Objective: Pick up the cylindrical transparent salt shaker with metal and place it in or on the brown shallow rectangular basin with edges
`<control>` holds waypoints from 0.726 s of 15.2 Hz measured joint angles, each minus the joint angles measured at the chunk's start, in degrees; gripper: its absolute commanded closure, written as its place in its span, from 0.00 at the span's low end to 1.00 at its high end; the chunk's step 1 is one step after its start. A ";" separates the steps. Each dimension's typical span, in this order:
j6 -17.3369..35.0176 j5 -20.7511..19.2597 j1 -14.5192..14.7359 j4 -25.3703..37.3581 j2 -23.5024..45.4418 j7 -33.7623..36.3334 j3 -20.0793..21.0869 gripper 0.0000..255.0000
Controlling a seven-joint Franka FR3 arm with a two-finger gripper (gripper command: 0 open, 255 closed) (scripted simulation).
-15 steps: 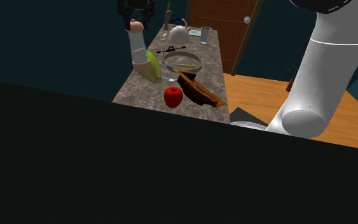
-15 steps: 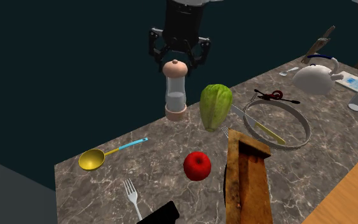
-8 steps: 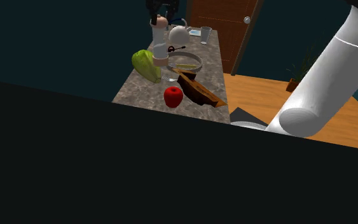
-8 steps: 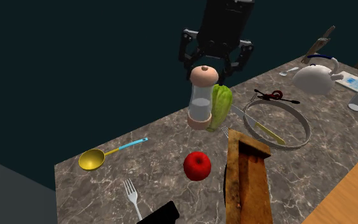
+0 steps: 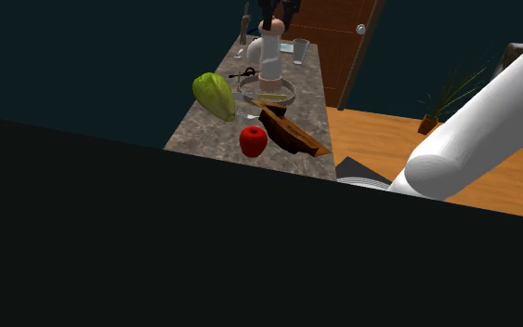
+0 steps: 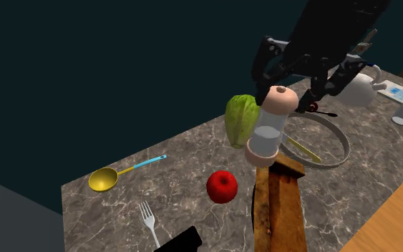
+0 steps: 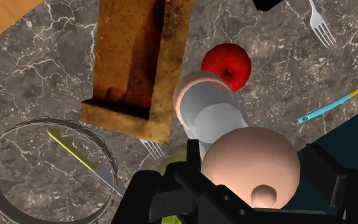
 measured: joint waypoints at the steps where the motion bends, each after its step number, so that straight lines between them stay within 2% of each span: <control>1: -0.71 -0.05 -0.35 -0.78 -1.35 -0.78 -0.54 1.00; 7: -4.51 -1.47 -3.10 -3.59 -6.93 -7.56 -5.18 1.00; 11: -2.72 -1.73 -3.45 -7.11 -8.49 -8.72 -5.72 1.00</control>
